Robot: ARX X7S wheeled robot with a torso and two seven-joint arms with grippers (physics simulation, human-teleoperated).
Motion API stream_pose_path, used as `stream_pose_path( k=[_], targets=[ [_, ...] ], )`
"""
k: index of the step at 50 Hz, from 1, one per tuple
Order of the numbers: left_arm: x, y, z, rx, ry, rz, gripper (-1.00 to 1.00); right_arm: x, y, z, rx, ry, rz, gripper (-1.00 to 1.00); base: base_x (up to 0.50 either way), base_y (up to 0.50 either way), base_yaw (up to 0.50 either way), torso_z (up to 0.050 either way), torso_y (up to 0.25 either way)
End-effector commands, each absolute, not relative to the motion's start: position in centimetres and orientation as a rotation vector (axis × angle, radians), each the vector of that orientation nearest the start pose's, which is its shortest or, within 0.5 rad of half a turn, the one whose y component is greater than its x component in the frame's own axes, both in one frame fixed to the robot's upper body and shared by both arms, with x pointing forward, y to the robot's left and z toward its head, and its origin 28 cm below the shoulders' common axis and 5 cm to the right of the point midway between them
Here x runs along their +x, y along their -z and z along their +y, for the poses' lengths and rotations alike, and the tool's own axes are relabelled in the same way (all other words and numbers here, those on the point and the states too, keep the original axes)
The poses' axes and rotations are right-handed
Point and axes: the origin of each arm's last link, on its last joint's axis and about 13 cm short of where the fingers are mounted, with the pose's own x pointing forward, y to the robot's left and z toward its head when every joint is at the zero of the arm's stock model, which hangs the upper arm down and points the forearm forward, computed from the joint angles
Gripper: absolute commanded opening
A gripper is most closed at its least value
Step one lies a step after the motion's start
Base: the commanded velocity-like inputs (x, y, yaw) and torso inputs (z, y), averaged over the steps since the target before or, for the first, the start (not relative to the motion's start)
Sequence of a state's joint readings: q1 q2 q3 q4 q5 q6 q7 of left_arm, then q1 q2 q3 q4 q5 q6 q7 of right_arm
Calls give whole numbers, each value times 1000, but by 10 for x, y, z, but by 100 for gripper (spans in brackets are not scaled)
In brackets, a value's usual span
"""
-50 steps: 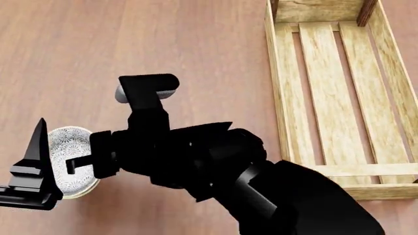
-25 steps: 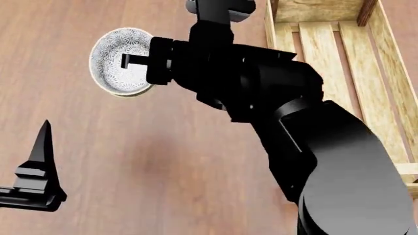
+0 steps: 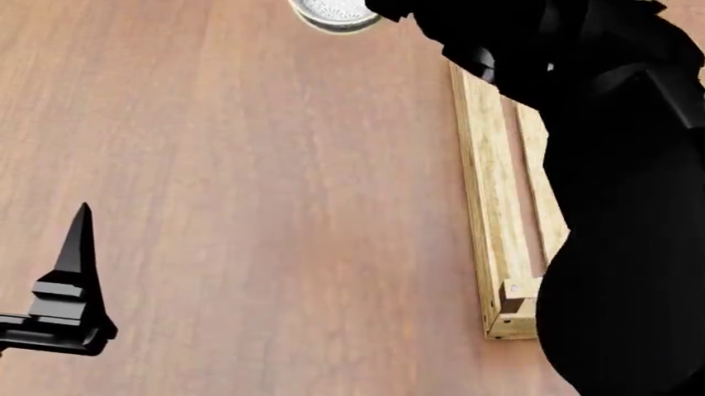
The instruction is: Stack the right bowl on the left bowl and place them in the tray.
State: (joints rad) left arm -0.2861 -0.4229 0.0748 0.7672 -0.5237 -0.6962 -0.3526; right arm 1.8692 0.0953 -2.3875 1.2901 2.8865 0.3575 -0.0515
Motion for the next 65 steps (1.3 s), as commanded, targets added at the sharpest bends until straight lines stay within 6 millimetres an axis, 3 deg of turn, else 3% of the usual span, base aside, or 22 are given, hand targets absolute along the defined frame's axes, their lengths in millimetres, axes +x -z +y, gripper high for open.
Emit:
stream_pose_path(
  k=[1,7,17,28,40,47,65],
  targets=[
    [211,-178,228,40,73,-251,100,414,-365,-123,627,-142,167,-100,0,0,0,0,10],
    [210,-178,228,41,73,-252,100,413,-370,-139,641,-64,139,-100,0,0,0,0,0],
    [210,-178,229,39,71,-252,100,413,-360,-162,701,38,139,-100,0,0,0,0,1],
    [210,-181,227,43,76,-257,100,411,-341,-196,761,177,147,-100,0,0,0,1,1],
    [209,-182,227,44,79,-261,100,411,-319,-211,824,278,172,-100,0,0,0,0,1],
    [208,-182,227,41,82,-262,100,411,-309,-213,855,308,192,-100,0,0,0,0,0],
    [209,-177,226,34,102,-245,100,417,-289,-194,857,297,257,-100,0,0,0,0,1]
  ],
)
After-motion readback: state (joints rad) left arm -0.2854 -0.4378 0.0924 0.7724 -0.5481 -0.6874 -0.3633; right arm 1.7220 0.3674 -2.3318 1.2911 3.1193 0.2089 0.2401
